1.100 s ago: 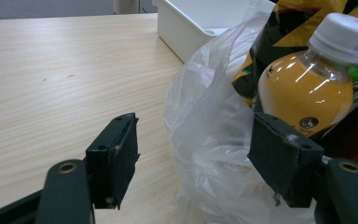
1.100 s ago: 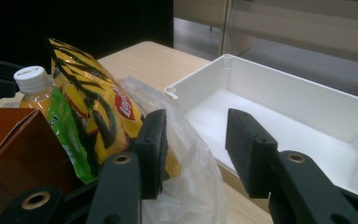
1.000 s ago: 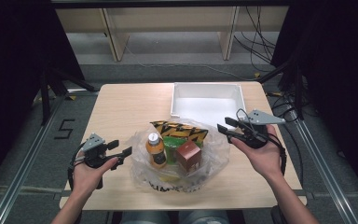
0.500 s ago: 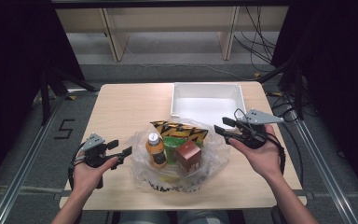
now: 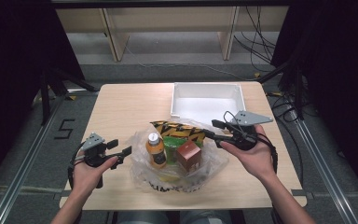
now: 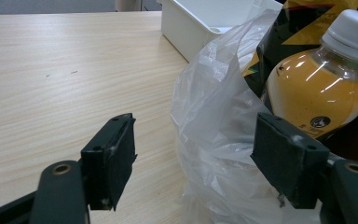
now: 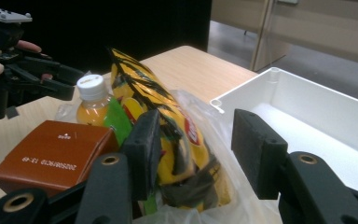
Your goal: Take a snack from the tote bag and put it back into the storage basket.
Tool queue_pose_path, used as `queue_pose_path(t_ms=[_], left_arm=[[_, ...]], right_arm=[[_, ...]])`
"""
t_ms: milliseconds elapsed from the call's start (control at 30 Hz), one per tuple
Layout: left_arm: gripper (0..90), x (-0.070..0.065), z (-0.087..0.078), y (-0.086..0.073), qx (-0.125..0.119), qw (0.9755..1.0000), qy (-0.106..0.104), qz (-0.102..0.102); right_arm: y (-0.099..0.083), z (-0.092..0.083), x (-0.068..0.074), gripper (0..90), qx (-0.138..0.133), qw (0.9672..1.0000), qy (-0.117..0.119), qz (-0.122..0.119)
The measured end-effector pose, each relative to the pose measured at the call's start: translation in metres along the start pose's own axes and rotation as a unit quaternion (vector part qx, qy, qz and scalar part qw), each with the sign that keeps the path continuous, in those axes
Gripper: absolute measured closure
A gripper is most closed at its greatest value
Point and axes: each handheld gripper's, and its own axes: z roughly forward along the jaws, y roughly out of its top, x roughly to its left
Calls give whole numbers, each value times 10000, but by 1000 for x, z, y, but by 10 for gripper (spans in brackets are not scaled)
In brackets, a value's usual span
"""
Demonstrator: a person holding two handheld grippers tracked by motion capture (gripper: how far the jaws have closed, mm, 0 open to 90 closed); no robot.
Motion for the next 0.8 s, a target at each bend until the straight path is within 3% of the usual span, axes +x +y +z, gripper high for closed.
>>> queue_pose_path(t_ms=[67, 100, 167, 233, 267, 300, 333, 400, 433, 467, 533, 567, 600, 667, 800], left_arm=[[292, 1, 0, 0, -3, 10000, 11, 4], [291, 1, 0, 0, -10, 10000, -4, -34], [290, 0, 0, 0, 3, 10000, 37, -67], [290, 0, 0, -1, -3, 10000, -17, -4], [289, 0, 0, -1, 1, 10000, -21, -4], [289, 0, 0, -1, 0, 10000, -27, -4], [289, -1, 0, -1, 10, 10000, -4, -2], [288, -1, 0, 0, 2, 10000, 2, -9], [288, -1, 0, 0, 1, 10000, -5, -8], [287, -1, 0, 0, 4, 10000, -1, -9], [284, 0, 1, -1, 7, 10000, -5, -33], [283, 0, 1, -1, 11, 10000, -4, -51], [281, 0, 1, -1, 6, 10000, -8, -54], [281, 0, 1, -1, 8, 10000, 13, -47], [278, 0, 1, -1, 1, 10000, 16, -89]], right_arm=[[0, 4, -1, 527, -24, 10000, 63, -12], [-1, 6, 0, 529, 29, 9999, 39, 92], [-1, 11, -1, 530, -8, 10000, 92, 22], [-2, 12, 0, 534, 185, 9995, 191, 175], [-2, 16, -2, 536, 74, 9998, 197, 23], [-2, 18, -2, 545, 134, 9995, 275, 31], [-3, 18, 0, 552, 170, 9995, 225, 104], [-3, 23, 0, 579, 117, 9997, 228, 24], [-2, 22, 2, 589, 254, 9993, 243, 108], [-2, 25, -1, 598, 202, 9995, 218, -89], [-2, 28, 2, 616, 231, 9993, 279, 78], [-2, 30, 1, 619, 133, 9997, 200, 31], [-1, 29, 1, 619, 264, 9992, 265, 106], [-2, 32, 3, 618, 237, 9993, 223, 182], [-3, 35, 3, 603, 372, 9991, 221, 32]])
